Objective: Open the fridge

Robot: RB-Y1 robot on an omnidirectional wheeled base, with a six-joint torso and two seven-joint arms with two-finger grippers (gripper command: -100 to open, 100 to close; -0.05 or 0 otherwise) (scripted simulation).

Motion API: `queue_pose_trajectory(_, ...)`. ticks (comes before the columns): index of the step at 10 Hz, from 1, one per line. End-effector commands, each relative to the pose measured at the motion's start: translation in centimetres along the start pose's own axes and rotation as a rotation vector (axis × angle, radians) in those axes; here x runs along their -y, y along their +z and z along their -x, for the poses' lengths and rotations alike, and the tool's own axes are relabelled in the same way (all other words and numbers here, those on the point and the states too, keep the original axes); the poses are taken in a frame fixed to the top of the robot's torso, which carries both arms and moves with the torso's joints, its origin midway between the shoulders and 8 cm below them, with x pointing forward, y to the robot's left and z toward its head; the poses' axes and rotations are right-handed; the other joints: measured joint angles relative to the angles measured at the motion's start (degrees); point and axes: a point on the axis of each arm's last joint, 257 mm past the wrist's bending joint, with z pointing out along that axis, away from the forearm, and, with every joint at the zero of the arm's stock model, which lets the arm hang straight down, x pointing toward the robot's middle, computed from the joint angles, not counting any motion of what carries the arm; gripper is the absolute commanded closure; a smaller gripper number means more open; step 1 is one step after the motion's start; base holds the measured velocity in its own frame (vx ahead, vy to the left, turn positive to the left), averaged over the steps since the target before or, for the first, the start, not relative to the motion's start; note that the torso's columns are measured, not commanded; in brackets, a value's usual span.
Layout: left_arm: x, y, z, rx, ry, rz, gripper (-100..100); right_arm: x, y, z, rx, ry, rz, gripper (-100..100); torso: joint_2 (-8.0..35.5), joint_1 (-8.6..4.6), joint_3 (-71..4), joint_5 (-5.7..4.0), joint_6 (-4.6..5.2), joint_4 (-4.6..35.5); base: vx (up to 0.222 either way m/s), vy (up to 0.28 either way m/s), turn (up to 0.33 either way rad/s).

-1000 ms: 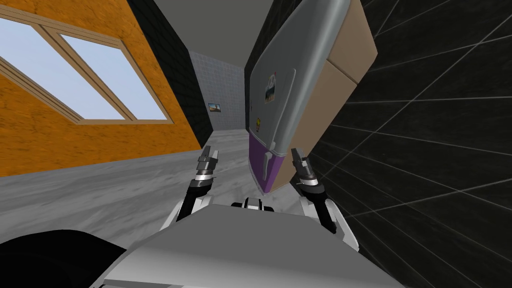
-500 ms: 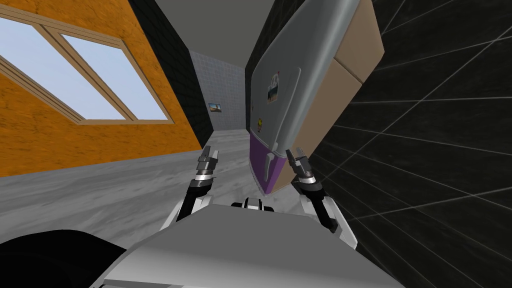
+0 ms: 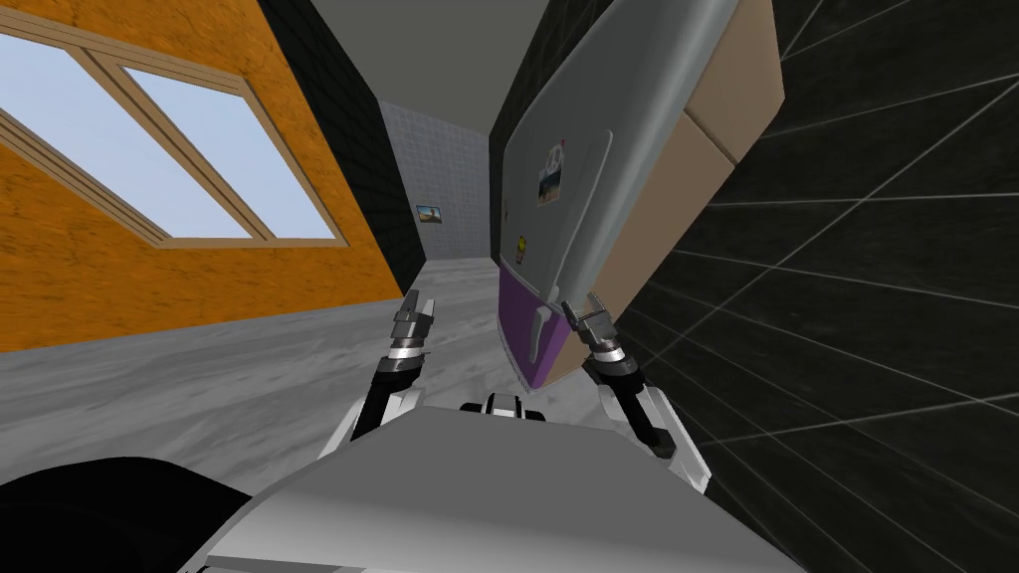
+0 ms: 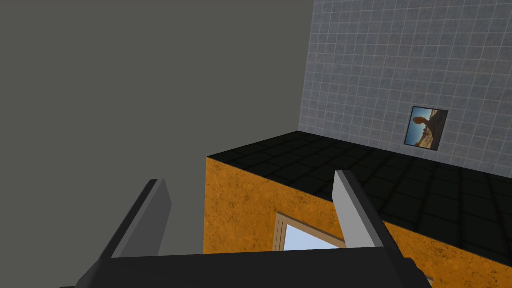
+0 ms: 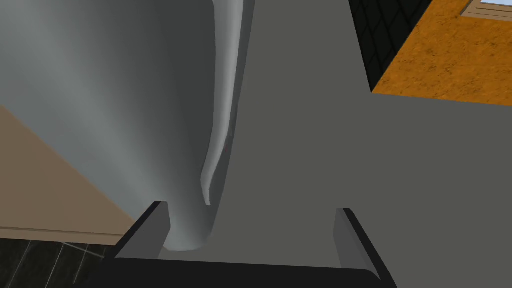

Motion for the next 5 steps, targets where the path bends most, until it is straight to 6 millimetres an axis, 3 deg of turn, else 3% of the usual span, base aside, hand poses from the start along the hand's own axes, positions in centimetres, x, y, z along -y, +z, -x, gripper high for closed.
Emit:
queue_pose_trajectory(1, 0.0, 0.0, 0.0, 0.0, 0.0, 0.0, 0, 0.3, 0.0, -1.1, -0.031, -0.102, 0.015, -100, 0.0, -0.02, 0.0, -0.01, 0.0, 0.0, 0.016, 0.025, 0.005)
queue_pose_trajectory(5, 0.0, 0.0, 0.0, 0.0, 0.0, 0.0, 0, 1.3, -0.2, -3.7, -0.111, -0.345, 0.059, -100, 0.0, 0.02, 0.0, 0.01, 0.0, 0.0, 0.027, 0.039, 0.008)
